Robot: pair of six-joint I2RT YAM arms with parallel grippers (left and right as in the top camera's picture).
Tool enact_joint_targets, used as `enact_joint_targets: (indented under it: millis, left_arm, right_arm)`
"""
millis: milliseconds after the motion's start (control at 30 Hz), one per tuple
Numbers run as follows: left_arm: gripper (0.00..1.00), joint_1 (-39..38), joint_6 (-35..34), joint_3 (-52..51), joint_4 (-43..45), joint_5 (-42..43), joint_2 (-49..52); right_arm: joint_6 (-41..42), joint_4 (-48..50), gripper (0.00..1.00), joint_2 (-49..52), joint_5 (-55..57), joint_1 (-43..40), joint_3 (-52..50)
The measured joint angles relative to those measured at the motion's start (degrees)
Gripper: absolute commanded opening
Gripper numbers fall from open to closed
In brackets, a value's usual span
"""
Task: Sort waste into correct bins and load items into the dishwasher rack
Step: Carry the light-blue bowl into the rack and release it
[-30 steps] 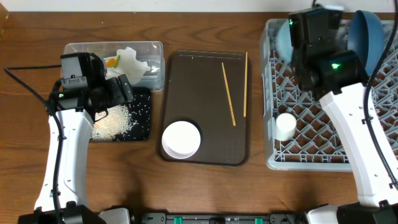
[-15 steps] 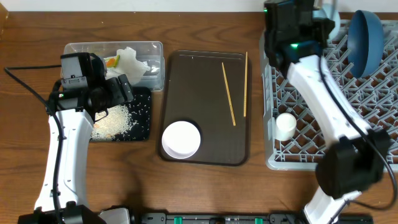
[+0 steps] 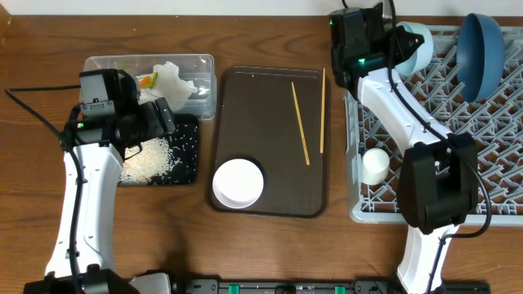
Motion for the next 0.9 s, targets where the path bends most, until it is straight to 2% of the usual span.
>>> enact_joint_targets:
  millis: [333, 600, 900]
  left_arm:
    - [0.93, 0.0, 0.0, 0.0, 0.0, 0.0, 0.0]
    - [0.93, 0.0, 0.0, 0.0, 0.0, 0.0, 0.0]
    - [0.93, 0.0, 0.0, 0.0, 0.0, 0.0, 0.0]
  right_arm:
    - [-1.9, 1.2, 0.01, 0.0, -2.8, -6.2, 0.0]
    - [-3.7, 3.2, 0.01, 0.2, -7.5, -6.5, 0.0]
    - [-7.1, 6.3, 0.01, 4.3, -7.3, -6.4, 0.0]
